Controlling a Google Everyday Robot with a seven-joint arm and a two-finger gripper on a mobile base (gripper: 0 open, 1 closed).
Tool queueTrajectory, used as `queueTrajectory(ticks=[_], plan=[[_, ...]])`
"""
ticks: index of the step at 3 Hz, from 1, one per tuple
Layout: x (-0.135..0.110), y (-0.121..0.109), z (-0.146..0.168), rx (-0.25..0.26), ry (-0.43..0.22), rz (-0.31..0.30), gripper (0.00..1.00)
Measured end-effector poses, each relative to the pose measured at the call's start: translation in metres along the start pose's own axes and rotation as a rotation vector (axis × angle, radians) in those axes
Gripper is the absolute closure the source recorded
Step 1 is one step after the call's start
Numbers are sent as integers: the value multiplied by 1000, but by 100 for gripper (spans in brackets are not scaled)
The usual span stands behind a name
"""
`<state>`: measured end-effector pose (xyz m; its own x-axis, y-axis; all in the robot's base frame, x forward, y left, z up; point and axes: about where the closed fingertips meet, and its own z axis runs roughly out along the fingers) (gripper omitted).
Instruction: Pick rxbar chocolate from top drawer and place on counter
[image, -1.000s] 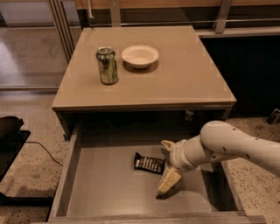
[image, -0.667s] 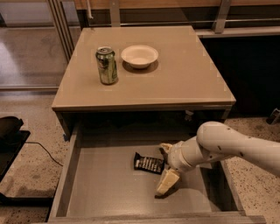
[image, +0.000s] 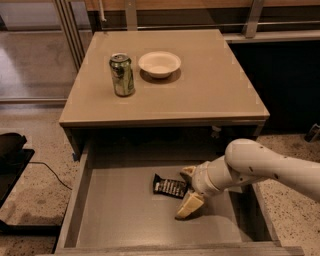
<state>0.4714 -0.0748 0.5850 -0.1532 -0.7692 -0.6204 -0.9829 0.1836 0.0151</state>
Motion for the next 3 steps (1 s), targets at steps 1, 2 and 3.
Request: queueTrajectory(ticks=[1, 2, 3], plan=[[0, 0, 0, 0, 0, 0, 42], [0, 0, 0, 0, 0, 0, 65], [0, 0, 0, 0, 0, 0, 88]])
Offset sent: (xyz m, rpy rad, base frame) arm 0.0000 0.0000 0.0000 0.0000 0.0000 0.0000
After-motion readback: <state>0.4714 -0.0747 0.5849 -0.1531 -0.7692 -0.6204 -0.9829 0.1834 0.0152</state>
